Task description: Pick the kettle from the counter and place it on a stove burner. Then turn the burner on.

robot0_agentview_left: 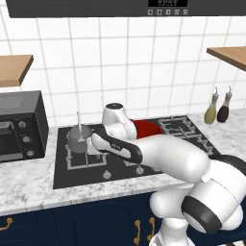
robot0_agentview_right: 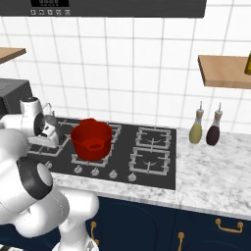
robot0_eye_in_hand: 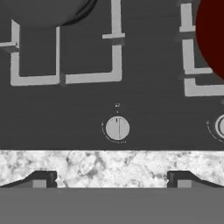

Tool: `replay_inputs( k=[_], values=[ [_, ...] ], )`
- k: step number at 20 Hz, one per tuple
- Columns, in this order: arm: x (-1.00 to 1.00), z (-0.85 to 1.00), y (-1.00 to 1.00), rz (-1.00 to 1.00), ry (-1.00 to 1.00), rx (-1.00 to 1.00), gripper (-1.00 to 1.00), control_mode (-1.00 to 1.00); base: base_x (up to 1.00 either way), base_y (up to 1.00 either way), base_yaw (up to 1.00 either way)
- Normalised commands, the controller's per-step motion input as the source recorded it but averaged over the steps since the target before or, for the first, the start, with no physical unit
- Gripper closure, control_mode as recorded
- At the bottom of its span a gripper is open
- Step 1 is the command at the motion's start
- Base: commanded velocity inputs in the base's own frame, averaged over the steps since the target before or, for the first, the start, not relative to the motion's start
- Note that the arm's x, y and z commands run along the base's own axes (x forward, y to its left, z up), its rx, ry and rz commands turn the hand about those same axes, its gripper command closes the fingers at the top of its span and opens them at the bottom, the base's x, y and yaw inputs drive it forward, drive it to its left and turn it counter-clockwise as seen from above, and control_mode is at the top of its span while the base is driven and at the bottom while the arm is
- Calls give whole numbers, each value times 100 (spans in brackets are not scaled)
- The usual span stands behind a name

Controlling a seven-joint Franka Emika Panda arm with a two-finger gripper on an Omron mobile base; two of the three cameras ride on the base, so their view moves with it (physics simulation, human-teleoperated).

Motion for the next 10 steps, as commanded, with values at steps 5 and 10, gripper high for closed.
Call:
replay_inputs(
  k=[5, 10],
  values=[
    [0, -57, 0, -14, 23, -8, -100, -100, 0, 0, 0],
    [6, -45, 0, -2, 17, -9, -100, -100, 0, 0, 0]
  ],
)
